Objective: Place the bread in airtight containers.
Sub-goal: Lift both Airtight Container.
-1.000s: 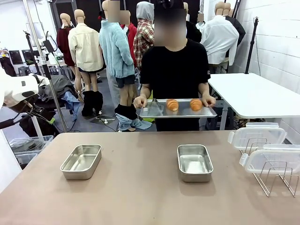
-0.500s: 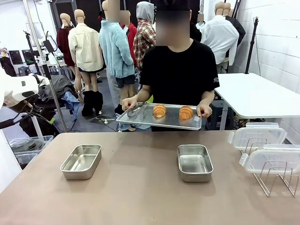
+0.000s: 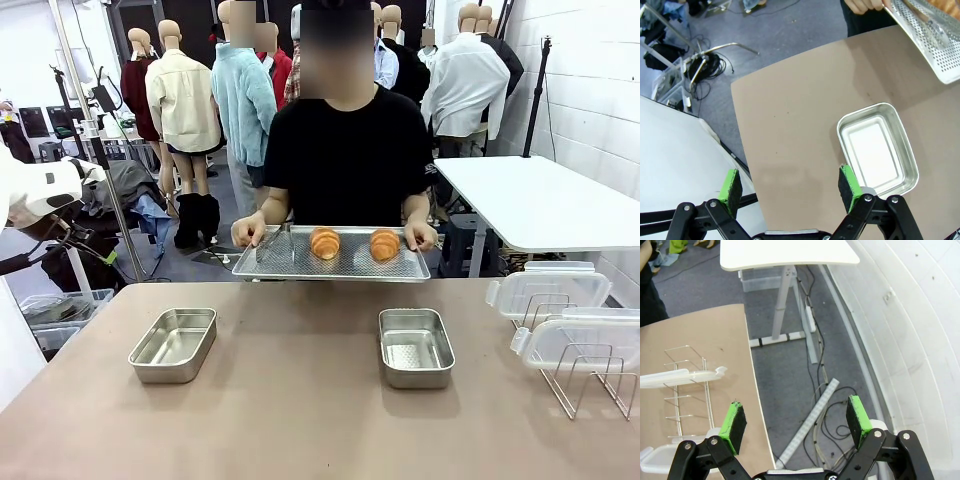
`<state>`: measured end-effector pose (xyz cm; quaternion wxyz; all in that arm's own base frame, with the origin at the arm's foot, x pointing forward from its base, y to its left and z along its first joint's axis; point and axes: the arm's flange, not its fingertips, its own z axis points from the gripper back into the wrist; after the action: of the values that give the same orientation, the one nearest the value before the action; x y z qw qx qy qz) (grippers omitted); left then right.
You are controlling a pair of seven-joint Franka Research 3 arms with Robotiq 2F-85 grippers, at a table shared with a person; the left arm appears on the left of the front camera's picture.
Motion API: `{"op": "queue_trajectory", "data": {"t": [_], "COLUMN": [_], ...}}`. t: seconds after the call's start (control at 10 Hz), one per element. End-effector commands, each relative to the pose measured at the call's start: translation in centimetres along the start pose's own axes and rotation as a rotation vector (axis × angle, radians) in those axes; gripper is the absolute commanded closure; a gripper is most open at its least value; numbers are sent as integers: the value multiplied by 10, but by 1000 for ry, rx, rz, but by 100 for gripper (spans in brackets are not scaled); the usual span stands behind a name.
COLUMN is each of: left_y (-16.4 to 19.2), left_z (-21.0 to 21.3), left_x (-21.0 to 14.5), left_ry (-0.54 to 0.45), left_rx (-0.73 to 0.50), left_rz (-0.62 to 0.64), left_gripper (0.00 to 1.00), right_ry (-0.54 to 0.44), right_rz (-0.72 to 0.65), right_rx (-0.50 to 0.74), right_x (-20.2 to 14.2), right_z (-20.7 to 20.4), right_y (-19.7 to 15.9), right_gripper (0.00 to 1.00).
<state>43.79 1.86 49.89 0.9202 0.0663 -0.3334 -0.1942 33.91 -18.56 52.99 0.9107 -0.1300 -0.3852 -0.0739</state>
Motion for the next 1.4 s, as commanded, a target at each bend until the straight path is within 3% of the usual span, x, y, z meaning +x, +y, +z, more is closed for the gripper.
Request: {"op": "queue_trajectory", "data": {"t": [0.0, 1.3], "left_y": [1, 1], "left_z": [2, 2], "left_x": [-2, -2], "left_ry": [0, 0], "left_rx": [5, 5], "left_rz": [7, 7], "left_gripper": [0, 0], "right_ry": [3, 3], "right_rz": [15, 15], "right_rx": [-5, -5], "right_x": [-1, -1], "right_z": [-1, -1], "right_y": [0, 0], "right_gripper": [0, 0]}}
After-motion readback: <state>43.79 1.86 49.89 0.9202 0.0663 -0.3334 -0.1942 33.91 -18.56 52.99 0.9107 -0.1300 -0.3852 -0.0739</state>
